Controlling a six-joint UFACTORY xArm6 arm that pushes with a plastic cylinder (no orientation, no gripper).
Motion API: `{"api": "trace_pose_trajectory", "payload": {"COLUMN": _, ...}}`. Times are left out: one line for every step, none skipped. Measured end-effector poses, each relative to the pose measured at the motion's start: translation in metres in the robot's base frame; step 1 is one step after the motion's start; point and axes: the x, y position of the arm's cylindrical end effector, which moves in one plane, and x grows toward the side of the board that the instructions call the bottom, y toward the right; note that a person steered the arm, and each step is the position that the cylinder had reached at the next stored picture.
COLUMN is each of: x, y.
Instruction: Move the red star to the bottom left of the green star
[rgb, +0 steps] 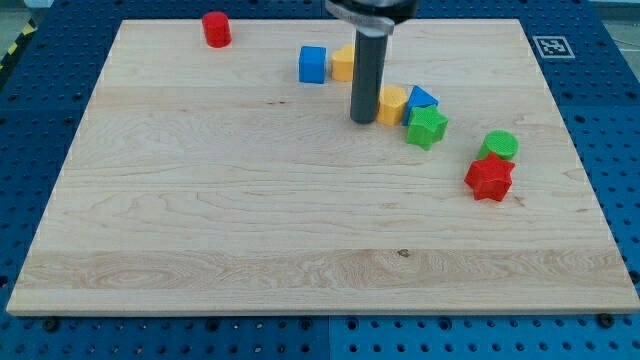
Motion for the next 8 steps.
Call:
{"api": "trace_pose_trajectory", "payload": {"x": 0.072, "y": 0.013}}
{"api": "trace_pose_trajectory", "payload": {"x": 0.138, "y": 0.079}}
{"api": "trace_pose_trajectory", "payload": {"x": 0.158, "y": 0.180}}
{"api": "trace_pose_trajectory", "payload": {"x": 0.146, "y": 0.236}}
{"api": "trace_pose_trajectory", "payload": {"x": 0.119, "y": 0.219}}
{"api": "trace_pose_trajectory", "payload": {"x": 0.099, "y": 0.161}}
{"api": "trace_pose_trajectory", "payload": {"x": 0.083, "y": 0.084}}
{"api": "trace_pose_trajectory", "payload": {"x": 0.068, "y": 0.027}}
